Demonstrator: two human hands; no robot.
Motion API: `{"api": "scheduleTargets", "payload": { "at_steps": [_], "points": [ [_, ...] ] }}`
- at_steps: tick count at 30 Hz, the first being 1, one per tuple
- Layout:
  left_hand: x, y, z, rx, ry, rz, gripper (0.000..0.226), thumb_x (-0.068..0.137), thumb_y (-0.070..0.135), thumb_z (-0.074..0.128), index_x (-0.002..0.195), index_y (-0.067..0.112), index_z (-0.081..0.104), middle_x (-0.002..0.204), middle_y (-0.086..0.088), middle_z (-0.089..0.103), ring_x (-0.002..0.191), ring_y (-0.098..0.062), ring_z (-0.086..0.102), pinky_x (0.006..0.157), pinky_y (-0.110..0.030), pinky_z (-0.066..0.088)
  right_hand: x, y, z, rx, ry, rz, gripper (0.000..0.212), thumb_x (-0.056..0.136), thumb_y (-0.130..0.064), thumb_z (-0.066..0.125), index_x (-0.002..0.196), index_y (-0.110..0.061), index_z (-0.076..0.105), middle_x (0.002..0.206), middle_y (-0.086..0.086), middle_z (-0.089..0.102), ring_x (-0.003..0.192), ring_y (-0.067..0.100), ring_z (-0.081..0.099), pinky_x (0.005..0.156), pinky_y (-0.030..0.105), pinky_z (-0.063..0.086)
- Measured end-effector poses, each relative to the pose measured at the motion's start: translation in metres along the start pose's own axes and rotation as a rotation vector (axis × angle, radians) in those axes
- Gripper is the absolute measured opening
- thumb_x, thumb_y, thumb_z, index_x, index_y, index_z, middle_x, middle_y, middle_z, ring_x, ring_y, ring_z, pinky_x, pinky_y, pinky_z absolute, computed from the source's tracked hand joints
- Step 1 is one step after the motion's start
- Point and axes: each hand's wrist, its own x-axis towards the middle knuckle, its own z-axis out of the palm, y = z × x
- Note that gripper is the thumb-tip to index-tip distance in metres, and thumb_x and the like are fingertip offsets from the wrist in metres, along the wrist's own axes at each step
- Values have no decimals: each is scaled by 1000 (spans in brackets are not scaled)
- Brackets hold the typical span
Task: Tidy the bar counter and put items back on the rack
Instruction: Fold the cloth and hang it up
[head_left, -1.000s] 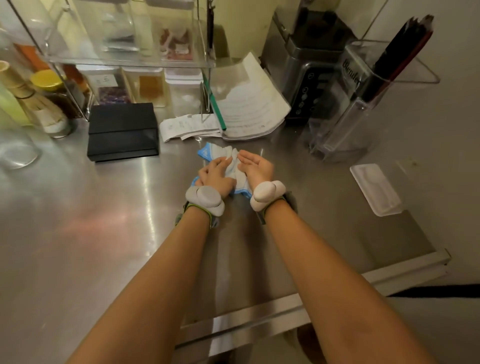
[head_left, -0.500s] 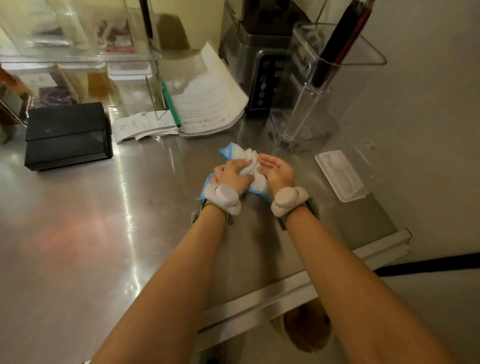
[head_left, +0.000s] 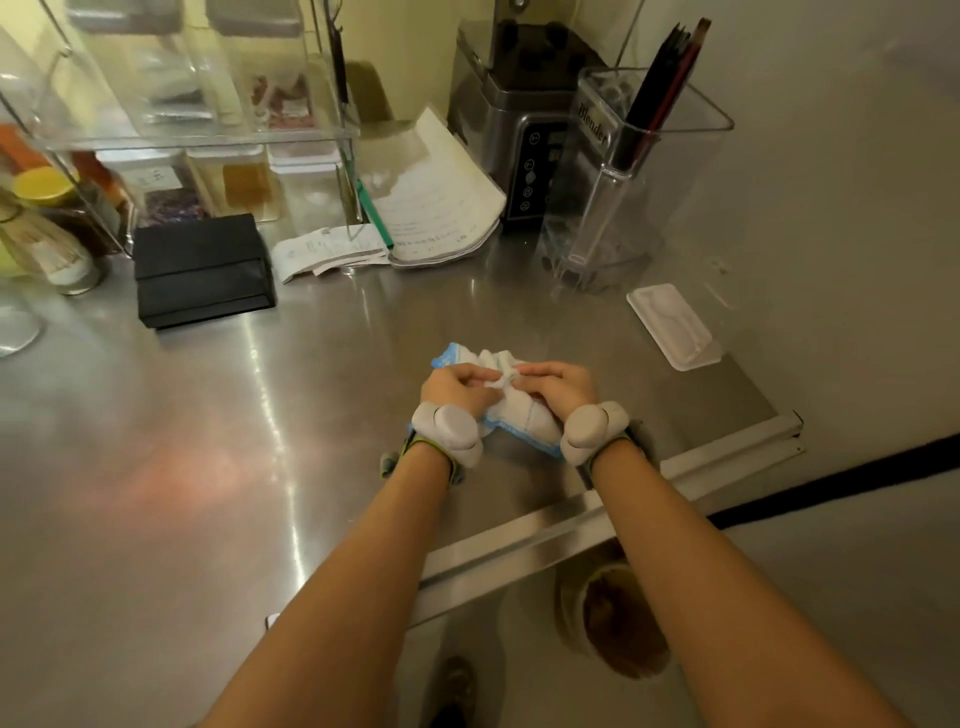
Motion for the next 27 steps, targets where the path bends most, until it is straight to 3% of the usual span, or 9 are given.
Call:
{"api": "scheduleTargets", "payload": {
  "at_steps": [5,9,13,16,19,22,25,27],
  "points": [
    [-26,-26,-37,-78,50,-45,31,74,10,75,106,10,73,111,-12,69,107,-25,63,95,-27,49,-33,3,40,-2,-29,-13,20,76,-5,73,96,-3,74,96,6,70,94,22,67,91,35,56],
    [-44,-44,-72,-90,106,-78,30,70,11,78,100,11,75,112,-13,71,111,-27,63,101,-36,50,-57,1,76,3,-80,-22,22,77,-4,72,99,1,73,102,10,71,89,21,65,81,27,55],
    [-65,-63,-114,-99,169,-101,30,75,9,75,105,4,72,106,-13,70,100,-24,63,90,-25,49,-80,3,120,-25,-140,-44,22,78,-3,72,99,3,72,108,13,71,92,22,65,83,29,55],
    [-85,-74,-142,-117,214,-99,28,77,9,74,103,2,71,93,-7,64,93,-23,61,81,-22,45,-96,4,149,-32,-178,-51,22,78,-4,72,99,1,72,101,13,71,89,21,65,82,29,54],
    [-102,-90,-169,-124,239,-115,11,78,10,73,88,10,70,84,-3,61,73,-13,58,64,-15,45,-115,4,176,-56,-244,-67,22,80,-4,70,101,0,72,95,9,69,87,19,63,80,27,53],
    [-109,-100,-185,-68,242,-116,9,76,13,74,74,17,66,84,-2,63,75,-15,58,61,-14,46,-129,1,191,-89,-284,-63,25,81,1,67,106,4,70,99,12,68,79,16,62,67,16,54],
    [-116,-105,-198,-8,229,-151,12,72,19,78,79,14,70,90,-7,65,85,-23,60,86,-33,56,-134,-6,194,-115,-315,-1,29,81,1,67,110,6,67,76,6,64,55,8,54,45,8,46],
    [-118,-107,-205,-52,274,-151,23,65,30,81,73,22,60,92,-16,69,80,-27,61,87,-44,56,-132,-12,190,-144,-264,2,29,80,-2,69,108,3,68,68,4,60,49,7,53,43,13,45]
  ]
}}
